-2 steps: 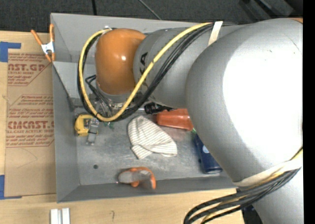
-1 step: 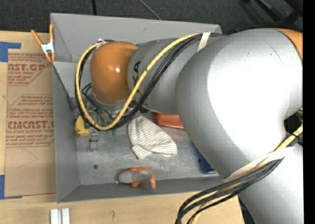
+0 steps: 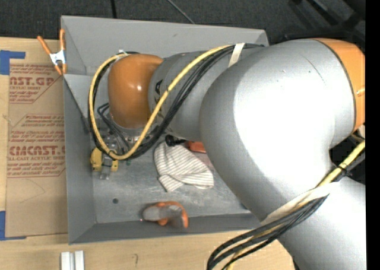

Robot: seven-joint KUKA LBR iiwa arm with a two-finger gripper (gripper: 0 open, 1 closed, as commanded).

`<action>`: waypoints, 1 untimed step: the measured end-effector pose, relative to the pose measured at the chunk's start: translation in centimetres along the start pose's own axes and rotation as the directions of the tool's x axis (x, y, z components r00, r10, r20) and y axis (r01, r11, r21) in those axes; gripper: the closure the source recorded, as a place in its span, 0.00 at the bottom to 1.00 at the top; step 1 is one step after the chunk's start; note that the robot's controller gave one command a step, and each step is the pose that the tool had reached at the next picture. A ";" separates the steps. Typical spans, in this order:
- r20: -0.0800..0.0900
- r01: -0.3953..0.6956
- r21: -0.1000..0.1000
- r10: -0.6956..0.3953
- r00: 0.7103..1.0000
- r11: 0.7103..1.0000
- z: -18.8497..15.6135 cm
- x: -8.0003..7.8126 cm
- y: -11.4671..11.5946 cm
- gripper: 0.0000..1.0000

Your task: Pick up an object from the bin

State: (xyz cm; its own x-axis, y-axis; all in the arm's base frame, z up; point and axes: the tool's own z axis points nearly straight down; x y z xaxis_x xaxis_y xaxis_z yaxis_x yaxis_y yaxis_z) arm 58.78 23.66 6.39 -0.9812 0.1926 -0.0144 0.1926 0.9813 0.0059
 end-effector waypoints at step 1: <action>-0.001 -0.025 0.001 0.025 1.000 1.000 -0.1 0.1 0.0 1.00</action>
Offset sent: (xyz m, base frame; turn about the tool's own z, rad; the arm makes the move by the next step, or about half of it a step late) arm -0.0001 -0.0003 0.0061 0.0000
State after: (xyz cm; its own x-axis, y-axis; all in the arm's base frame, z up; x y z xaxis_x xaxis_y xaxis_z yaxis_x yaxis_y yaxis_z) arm 58.69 23.67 6.51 -0.9760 0.2174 -0.0130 0.2173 0.9761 0.0057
